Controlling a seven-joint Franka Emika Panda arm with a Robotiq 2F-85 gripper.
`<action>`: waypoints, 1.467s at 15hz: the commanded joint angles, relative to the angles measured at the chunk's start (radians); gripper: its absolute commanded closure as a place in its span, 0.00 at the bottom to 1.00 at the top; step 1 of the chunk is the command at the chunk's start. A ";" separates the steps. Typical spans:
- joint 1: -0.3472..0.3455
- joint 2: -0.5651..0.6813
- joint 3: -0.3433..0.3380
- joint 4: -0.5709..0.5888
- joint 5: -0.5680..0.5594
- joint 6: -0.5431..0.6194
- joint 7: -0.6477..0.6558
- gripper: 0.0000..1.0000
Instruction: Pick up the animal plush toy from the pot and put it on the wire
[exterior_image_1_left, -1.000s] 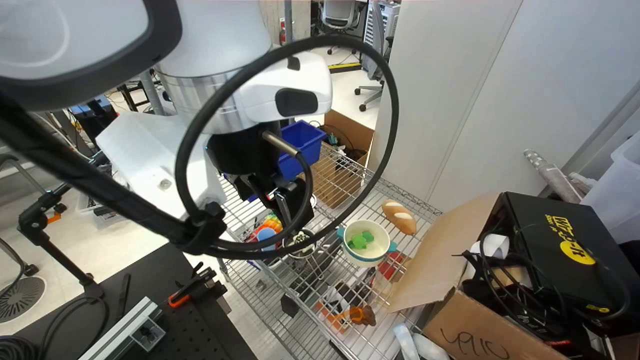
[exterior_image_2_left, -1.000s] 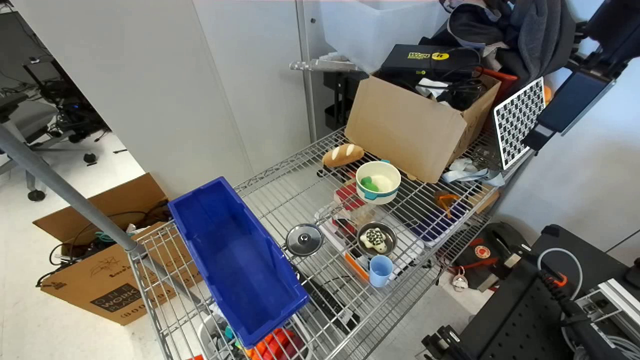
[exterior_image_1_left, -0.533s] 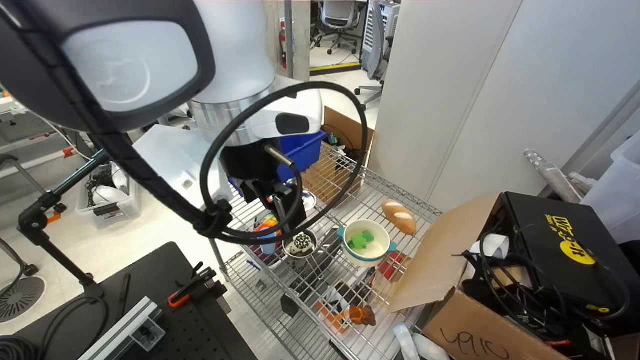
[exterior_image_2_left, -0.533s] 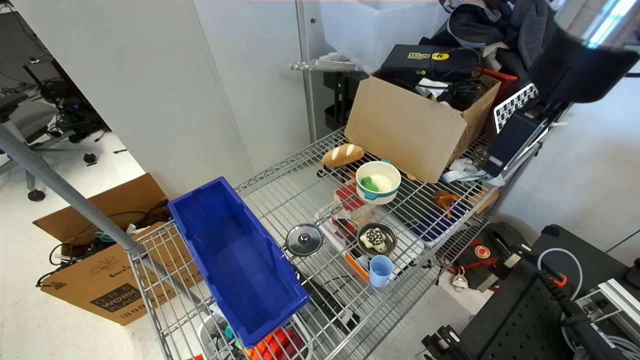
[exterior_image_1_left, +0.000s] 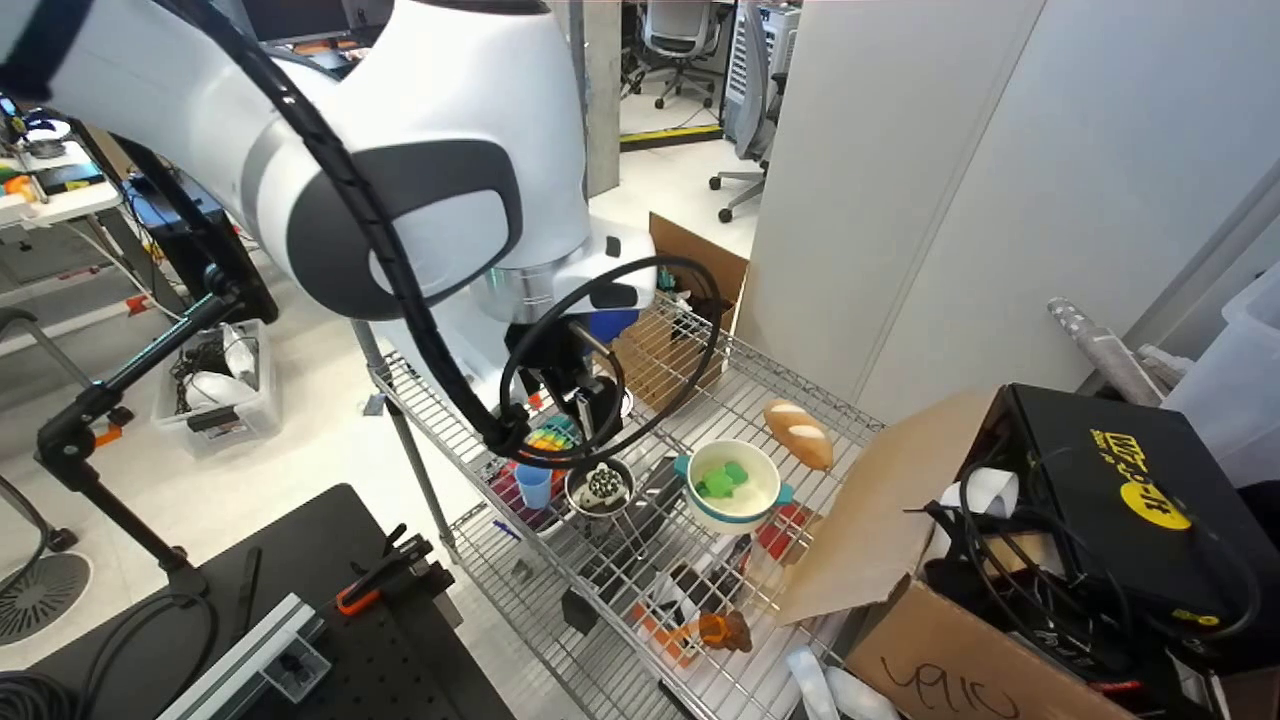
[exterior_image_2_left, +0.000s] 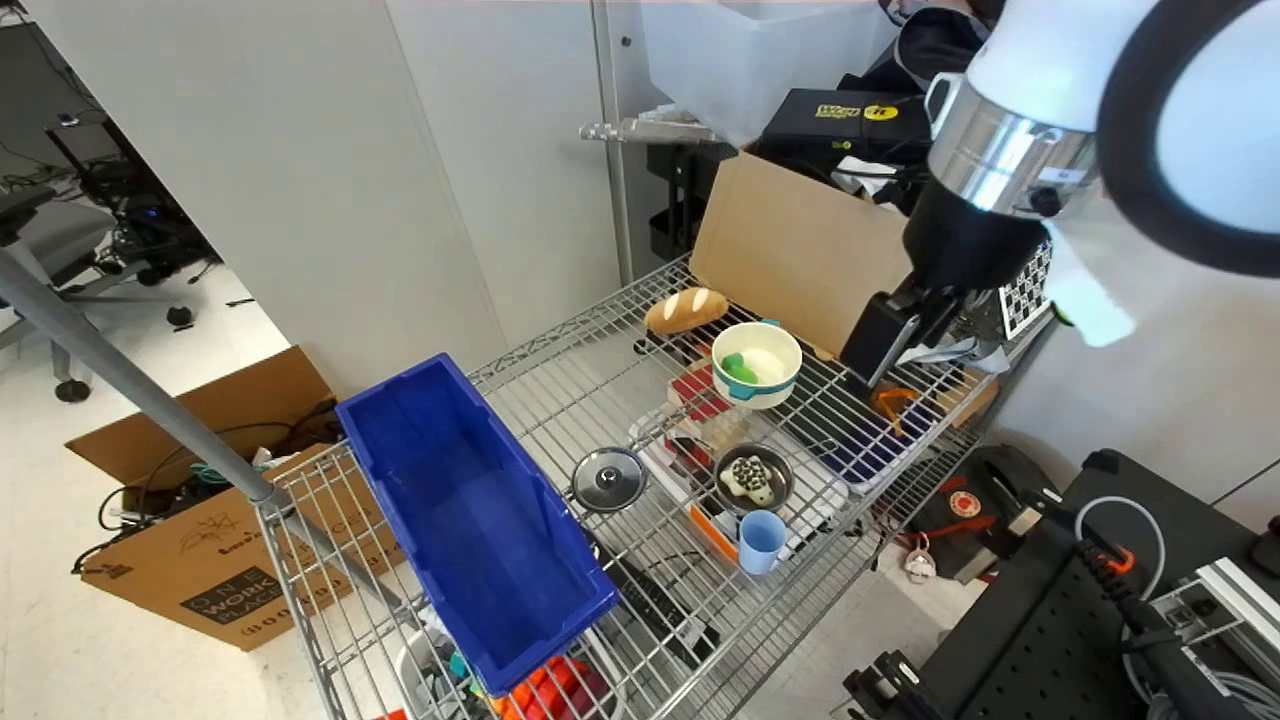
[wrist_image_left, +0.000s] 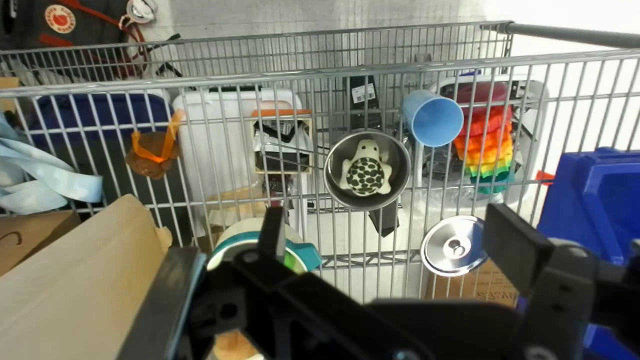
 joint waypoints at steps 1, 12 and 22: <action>0.019 0.134 0.021 0.090 0.016 0.050 0.014 0.00; 0.053 0.416 0.006 0.246 -0.062 0.099 0.114 0.00; 0.100 0.588 -0.039 0.357 -0.092 0.130 0.200 0.00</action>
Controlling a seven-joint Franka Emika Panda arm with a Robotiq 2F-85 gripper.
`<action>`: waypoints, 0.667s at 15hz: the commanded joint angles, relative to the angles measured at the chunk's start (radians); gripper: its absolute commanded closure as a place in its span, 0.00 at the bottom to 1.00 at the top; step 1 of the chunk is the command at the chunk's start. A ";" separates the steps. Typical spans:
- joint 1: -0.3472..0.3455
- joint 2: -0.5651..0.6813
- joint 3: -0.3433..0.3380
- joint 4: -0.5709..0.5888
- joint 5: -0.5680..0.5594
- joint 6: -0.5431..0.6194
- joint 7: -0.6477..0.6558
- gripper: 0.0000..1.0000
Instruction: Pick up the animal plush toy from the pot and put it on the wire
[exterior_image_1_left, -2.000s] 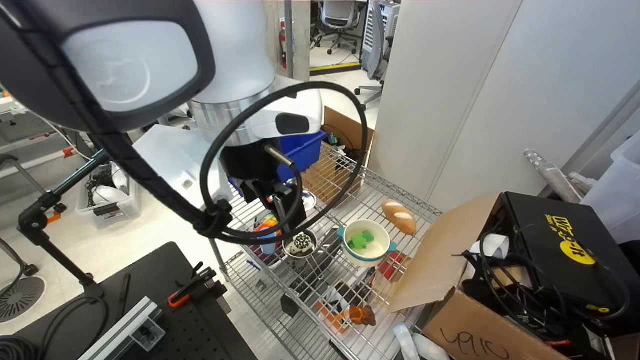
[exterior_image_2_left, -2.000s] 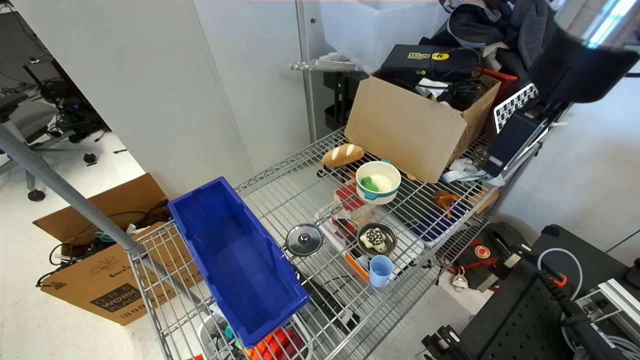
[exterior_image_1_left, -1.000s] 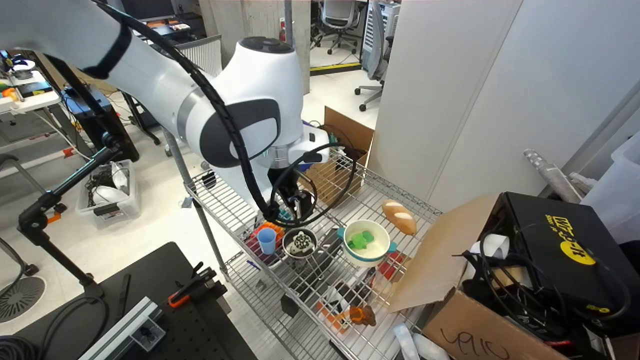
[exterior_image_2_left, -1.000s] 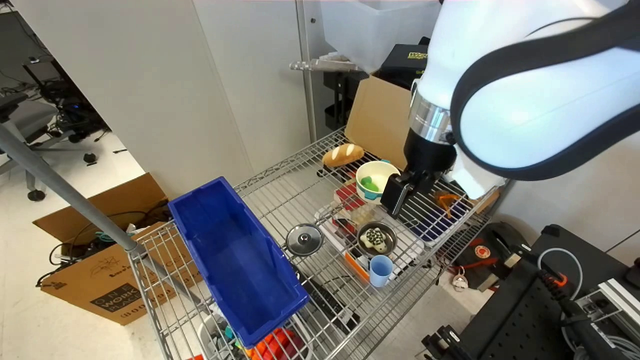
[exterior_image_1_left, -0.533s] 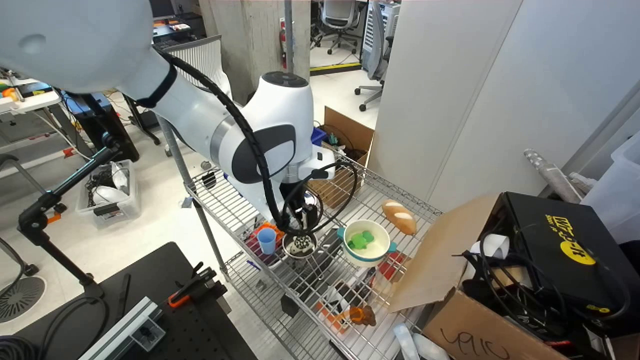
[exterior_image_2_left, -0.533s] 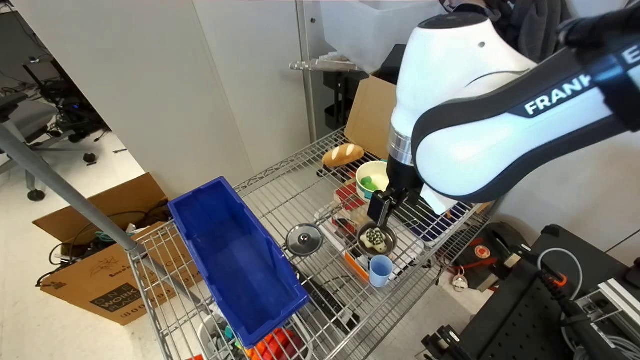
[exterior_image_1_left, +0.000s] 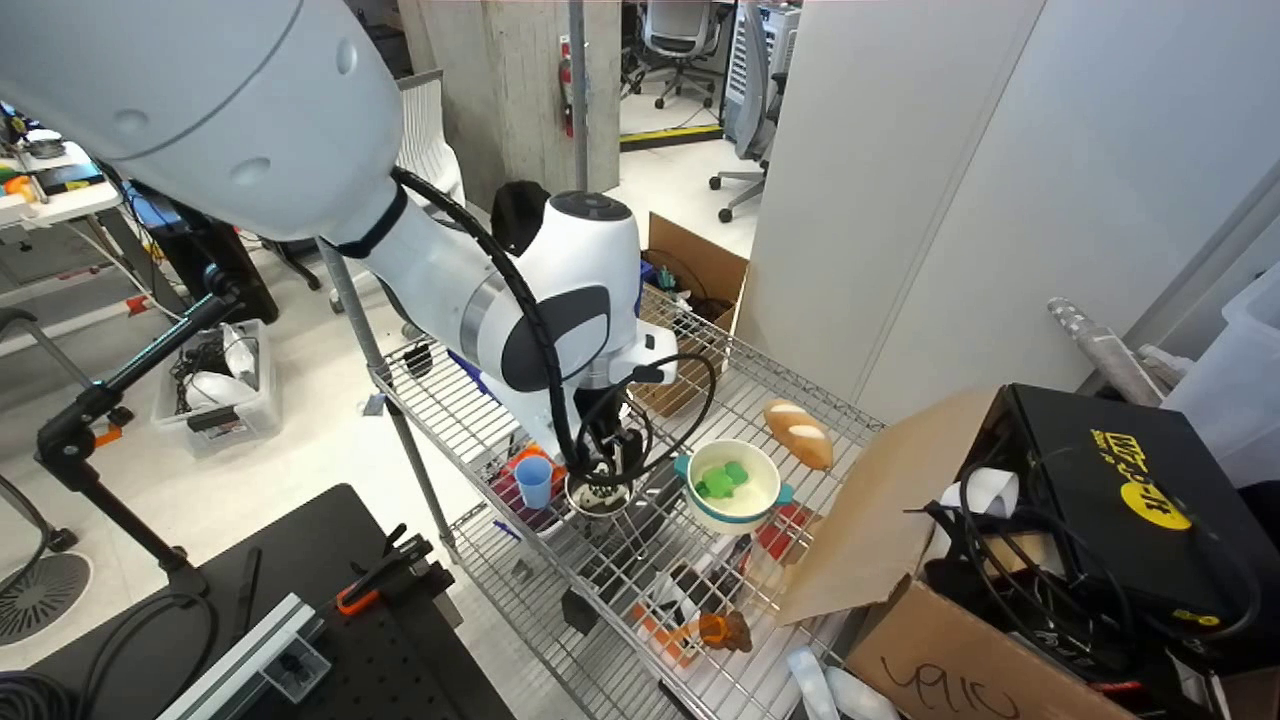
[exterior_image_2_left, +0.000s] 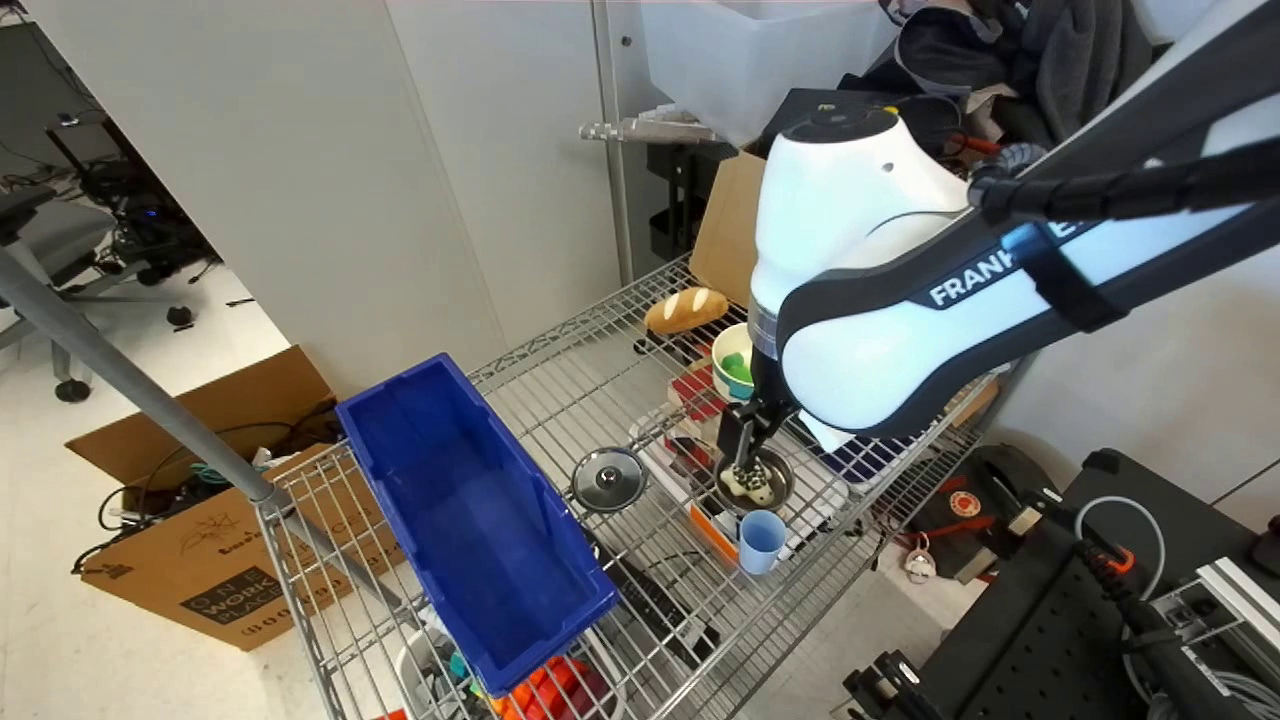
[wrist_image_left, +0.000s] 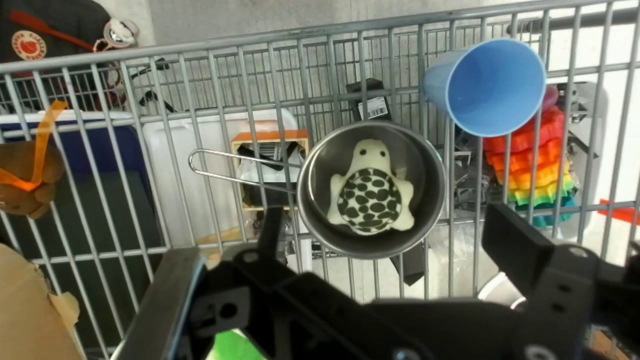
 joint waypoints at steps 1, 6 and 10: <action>0.033 0.059 -0.027 0.053 -0.025 0.013 0.042 0.00; 0.061 0.117 -0.048 0.099 -0.028 0.007 0.071 0.00; 0.081 0.159 -0.065 0.135 -0.030 0.002 0.092 0.09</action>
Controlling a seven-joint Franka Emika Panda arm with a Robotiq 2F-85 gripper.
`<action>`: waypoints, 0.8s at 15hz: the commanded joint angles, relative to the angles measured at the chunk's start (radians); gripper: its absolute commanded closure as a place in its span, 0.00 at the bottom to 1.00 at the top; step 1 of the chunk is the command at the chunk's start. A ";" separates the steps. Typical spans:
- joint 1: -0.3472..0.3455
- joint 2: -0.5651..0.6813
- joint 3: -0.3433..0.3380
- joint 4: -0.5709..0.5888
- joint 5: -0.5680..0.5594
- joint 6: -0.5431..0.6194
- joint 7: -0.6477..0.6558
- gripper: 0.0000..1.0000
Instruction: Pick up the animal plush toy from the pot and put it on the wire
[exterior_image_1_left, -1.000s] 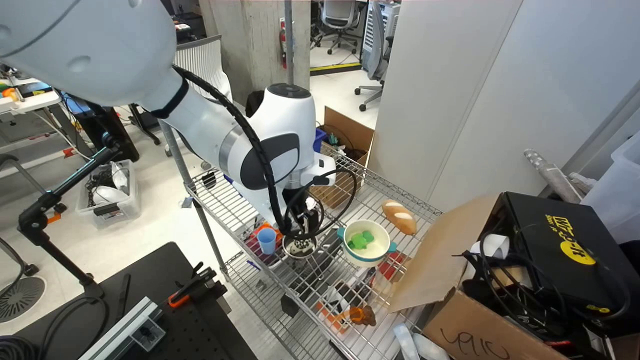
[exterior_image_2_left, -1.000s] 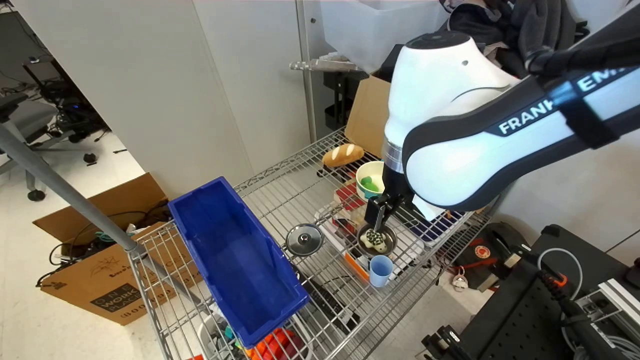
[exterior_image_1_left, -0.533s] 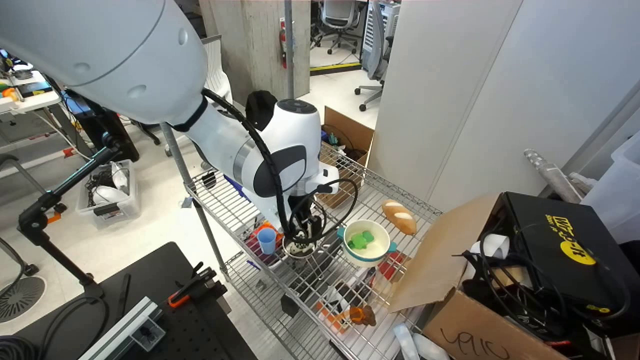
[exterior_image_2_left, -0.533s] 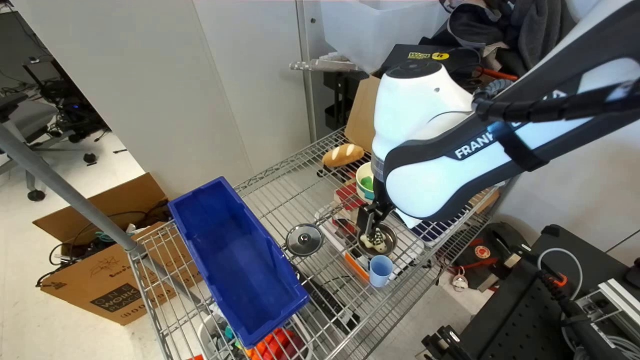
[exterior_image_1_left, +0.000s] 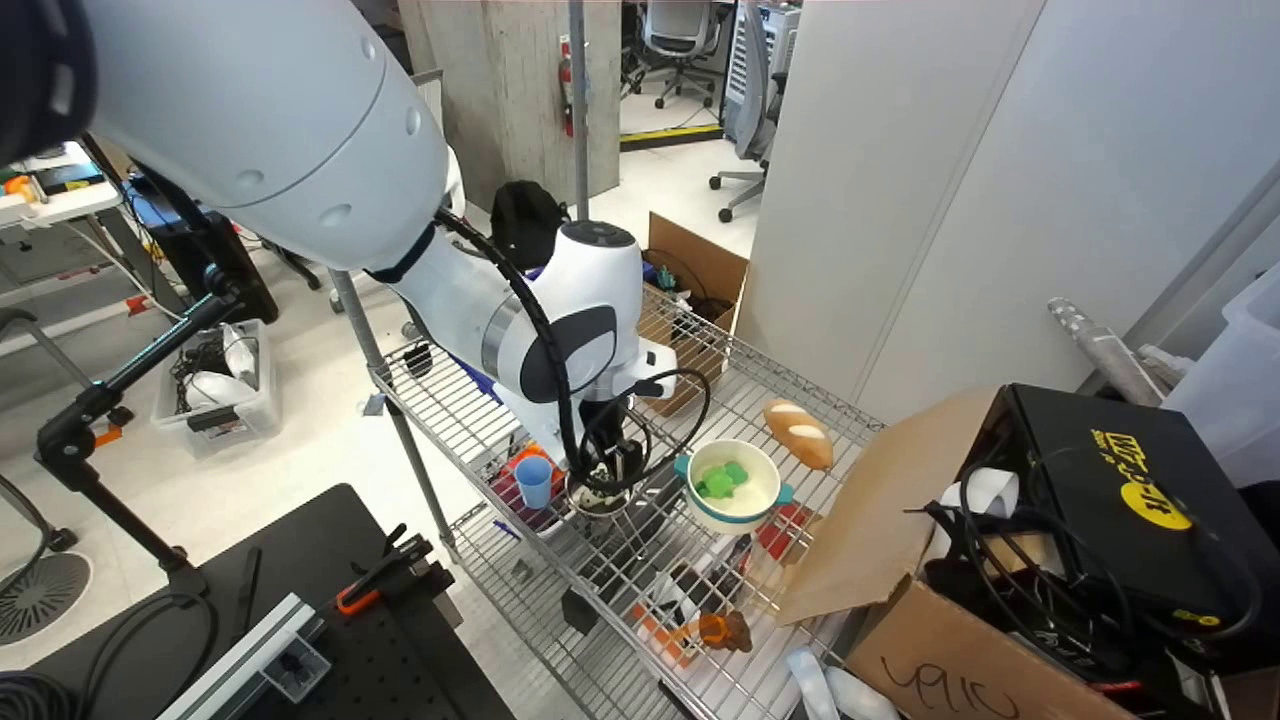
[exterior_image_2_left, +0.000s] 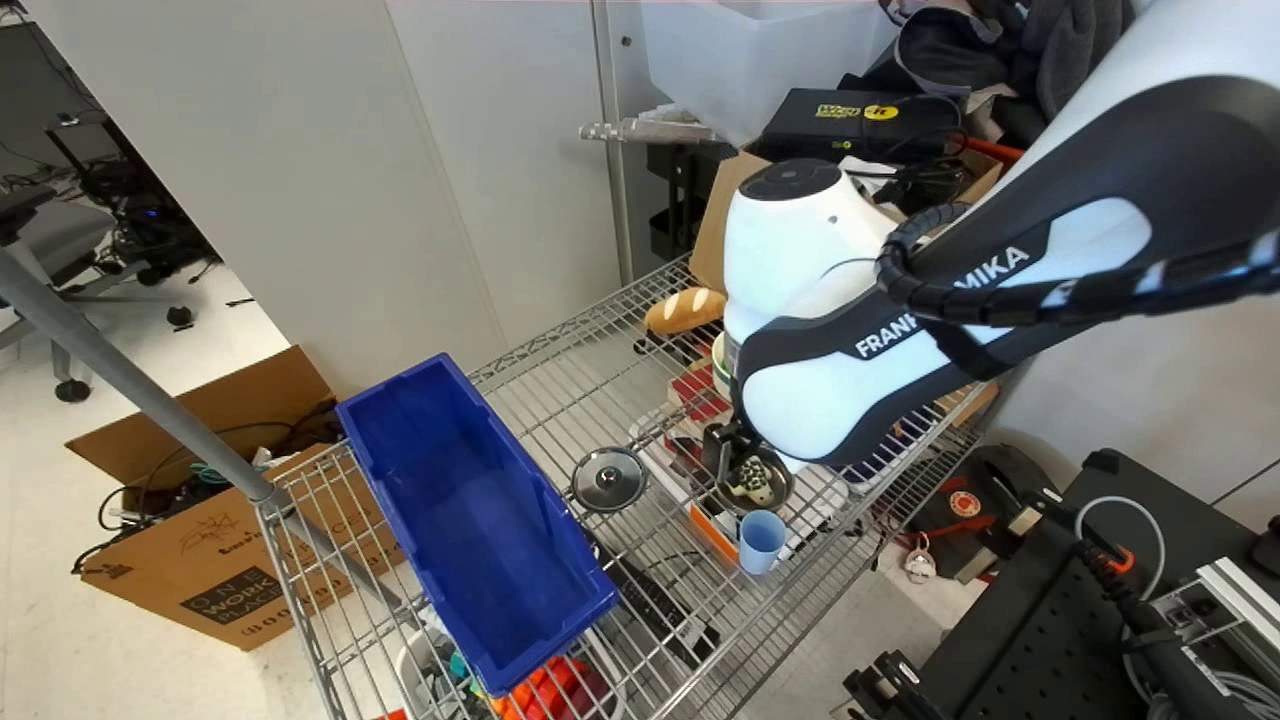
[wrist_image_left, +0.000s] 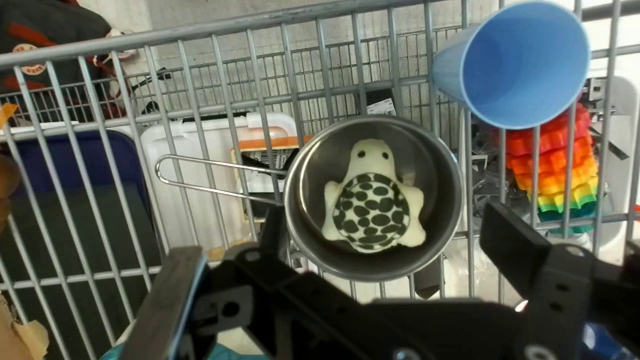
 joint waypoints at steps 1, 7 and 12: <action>0.032 0.045 -0.030 0.050 -0.028 -0.001 0.046 0.16; 0.046 0.089 -0.052 0.091 -0.030 -0.020 0.067 0.71; 0.098 0.183 -0.099 0.154 -0.078 -0.057 0.124 1.00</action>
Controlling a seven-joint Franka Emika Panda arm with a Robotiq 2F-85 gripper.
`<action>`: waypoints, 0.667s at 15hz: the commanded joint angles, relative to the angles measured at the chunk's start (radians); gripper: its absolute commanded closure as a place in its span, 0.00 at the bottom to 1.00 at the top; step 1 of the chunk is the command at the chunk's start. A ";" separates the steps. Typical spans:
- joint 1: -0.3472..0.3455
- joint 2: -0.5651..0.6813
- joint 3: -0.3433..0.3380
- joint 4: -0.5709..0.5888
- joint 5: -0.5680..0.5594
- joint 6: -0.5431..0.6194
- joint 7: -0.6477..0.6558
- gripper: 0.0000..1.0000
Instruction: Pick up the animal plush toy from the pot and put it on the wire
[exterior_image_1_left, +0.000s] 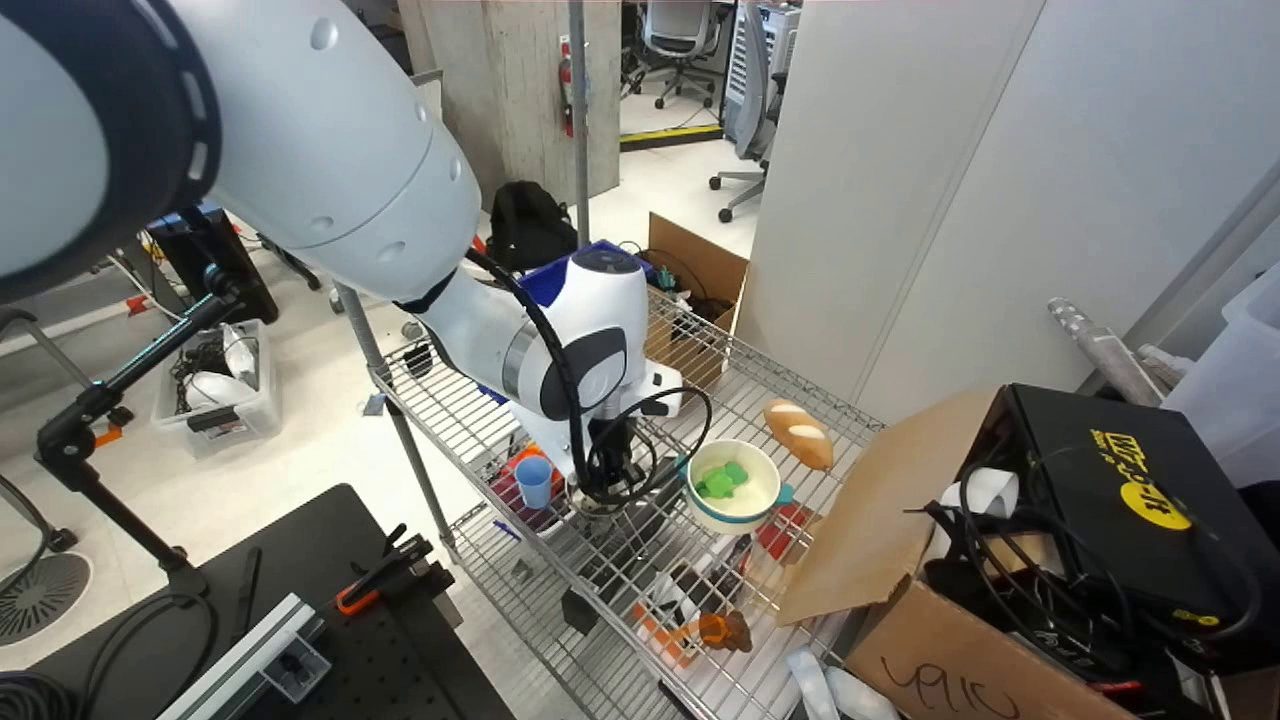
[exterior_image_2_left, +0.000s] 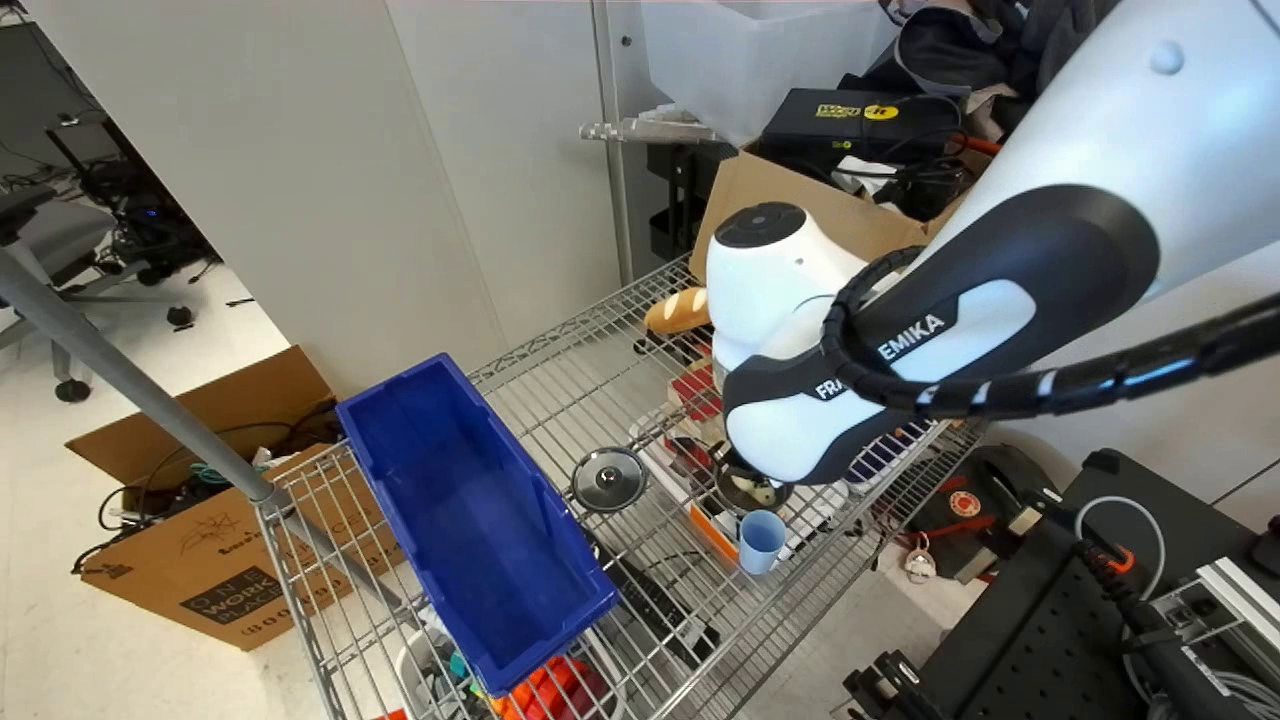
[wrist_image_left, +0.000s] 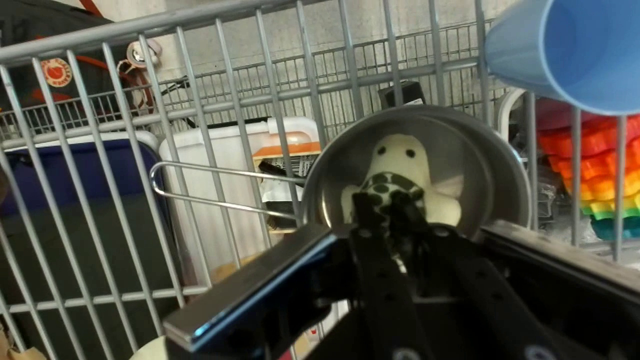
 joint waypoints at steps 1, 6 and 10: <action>0.060 0.084 -0.048 0.083 -0.054 -0.060 0.070 1.00; 0.080 0.086 -0.052 0.120 -0.084 -0.134 0.099 1.00; 0.057 0.034 -0.027 0.095 -0.069 -0.142 0.072 1.00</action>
